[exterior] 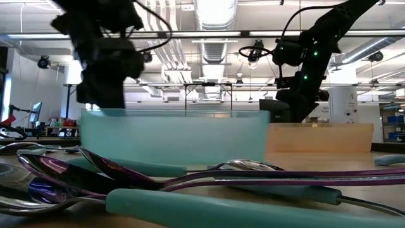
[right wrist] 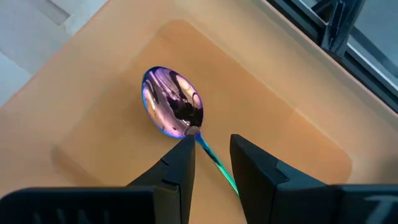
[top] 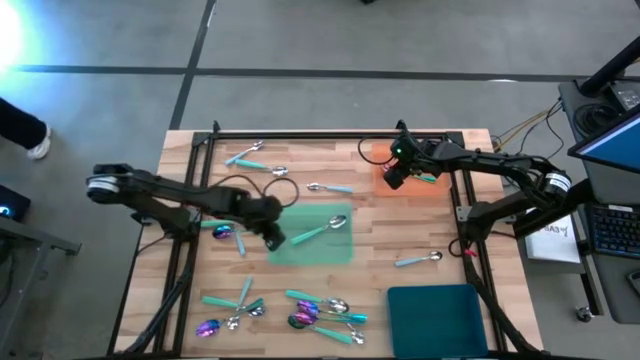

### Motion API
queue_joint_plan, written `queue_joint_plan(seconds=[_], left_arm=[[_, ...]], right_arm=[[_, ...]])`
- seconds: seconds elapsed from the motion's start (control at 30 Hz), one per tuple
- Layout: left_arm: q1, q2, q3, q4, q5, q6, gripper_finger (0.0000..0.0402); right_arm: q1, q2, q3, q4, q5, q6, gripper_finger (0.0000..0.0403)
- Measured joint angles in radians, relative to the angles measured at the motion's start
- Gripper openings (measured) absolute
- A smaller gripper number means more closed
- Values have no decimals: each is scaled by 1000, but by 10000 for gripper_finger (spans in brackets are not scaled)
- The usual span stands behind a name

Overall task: Sort silverware by color (type)
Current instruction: Adjust the green bin

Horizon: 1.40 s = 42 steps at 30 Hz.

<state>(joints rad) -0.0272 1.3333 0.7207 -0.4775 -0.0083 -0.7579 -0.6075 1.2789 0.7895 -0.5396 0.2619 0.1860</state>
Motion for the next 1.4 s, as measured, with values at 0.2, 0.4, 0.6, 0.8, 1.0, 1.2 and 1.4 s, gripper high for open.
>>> queue_joint_plan(seconds=[0.2,0.4,0.6,0.8,1.0,1.2,1.4], left_arm=[[43,-118,-78,-23,-211,-4,97],[54,-128,-66,41,-150,-1,97],[24,-72,31,34,-161,35,97],[21,-71,159,-321,-342,-13,97],[21,-71,121,-485,-360,-179,97],[20,-70,33,-491,-293,-298,97],[-11,-70,-3,-337,-191,-327,95]], right_arm=[[1,0,0,-1,0,8,91],[1,0,0,-3,0,-6,91],[0,0,0,-2,0,-30,91],[0,0,0,-2,0,-48,91],[0,0,0,-2,0,-59,91],[0,0,0,-2,0,-70,91],[0,0,0,-2,0,-80,91]])
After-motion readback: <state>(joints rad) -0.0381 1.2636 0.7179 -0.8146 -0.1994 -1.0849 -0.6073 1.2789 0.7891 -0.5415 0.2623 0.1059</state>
